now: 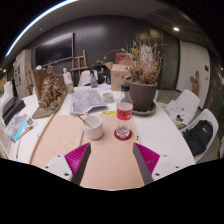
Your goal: Pour water
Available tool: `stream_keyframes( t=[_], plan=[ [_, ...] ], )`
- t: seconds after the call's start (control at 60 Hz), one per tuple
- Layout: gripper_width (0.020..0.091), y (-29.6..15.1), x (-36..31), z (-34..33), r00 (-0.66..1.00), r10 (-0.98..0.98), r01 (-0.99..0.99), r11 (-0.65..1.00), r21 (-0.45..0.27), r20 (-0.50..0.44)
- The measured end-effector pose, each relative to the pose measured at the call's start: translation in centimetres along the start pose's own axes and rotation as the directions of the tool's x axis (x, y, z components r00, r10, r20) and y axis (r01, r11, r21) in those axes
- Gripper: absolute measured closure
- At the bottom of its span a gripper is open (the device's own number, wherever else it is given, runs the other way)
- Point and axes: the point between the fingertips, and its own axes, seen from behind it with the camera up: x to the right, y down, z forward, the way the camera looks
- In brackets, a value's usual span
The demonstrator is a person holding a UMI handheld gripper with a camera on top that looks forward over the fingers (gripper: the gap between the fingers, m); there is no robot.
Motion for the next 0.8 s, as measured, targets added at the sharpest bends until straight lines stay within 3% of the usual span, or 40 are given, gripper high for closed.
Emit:
stream_keyframes(
  t=[0.233, 0.383, 0.8],
  plan=[
    [0.0247, 3.1, -7.4, -12.2, 0.995, -0.093, 0.092, 0.996, -0.018, -0.032],
    [0.0251, 5.2, -11.7, -16.6, 0.996, -0.085, 0.085, 0.996, -0.021, -0.039],
    [0.0252, 6.4, -14.6, -21.0, 0.991, -0.101, 0.102, 0.995, 0.007, -0.092]
  ],
)
